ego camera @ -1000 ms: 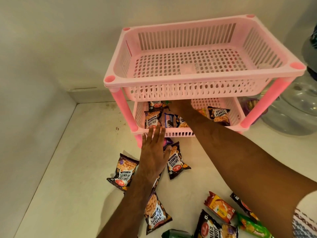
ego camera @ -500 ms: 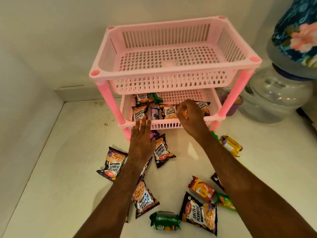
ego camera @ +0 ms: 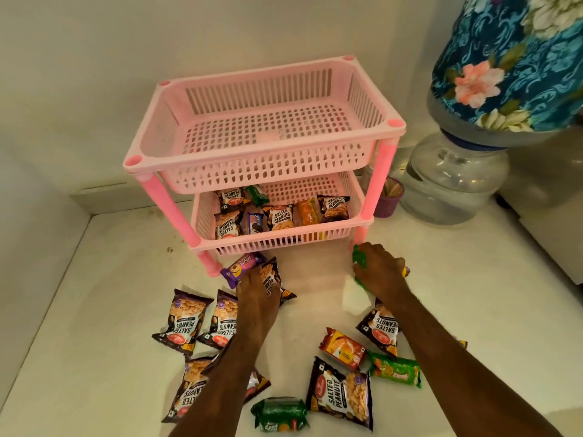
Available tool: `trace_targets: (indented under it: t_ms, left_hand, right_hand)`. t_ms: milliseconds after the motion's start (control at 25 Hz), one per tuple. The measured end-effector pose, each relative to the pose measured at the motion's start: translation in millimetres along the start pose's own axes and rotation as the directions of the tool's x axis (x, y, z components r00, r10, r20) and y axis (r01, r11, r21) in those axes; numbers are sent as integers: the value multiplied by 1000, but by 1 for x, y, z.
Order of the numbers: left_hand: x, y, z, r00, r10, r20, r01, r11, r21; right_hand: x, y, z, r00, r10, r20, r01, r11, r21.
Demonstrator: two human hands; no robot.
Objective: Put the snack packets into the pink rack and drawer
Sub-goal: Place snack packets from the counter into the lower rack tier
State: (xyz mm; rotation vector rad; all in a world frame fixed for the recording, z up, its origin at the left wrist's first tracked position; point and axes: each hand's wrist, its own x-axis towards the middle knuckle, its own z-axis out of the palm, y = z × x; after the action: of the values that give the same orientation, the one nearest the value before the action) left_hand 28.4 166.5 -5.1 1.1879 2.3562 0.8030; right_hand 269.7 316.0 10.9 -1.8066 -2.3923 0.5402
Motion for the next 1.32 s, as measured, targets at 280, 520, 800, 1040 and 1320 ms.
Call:
trace_targets:
  t_ms: [280,520,800,1040,1320]
  left_hand:
    - [-1,6,22,992,-39,121,29,997,78]
    - [-22,11,31,992,24,125,-27,999,30]
    - [-30,13,28,993,48,109,-35,992,-118]
    - [-40,19,9,960,280,-10,-274,928,-254]
    - [2,68,-34,923,319,-215,-370,889,-269]
  right_hand:
    - [-5,-6,23,995,-32,94,46,988,-147]
    - [-11,-10,29,988,-80,133,67,993,102]
    - [-17,-9,33,970,-168,176,113,951,289]
    - [-24,-38,3,954,-299,-7,238,746,621]
    - [5,-76,-34,954,-238,-185,294,599,745]
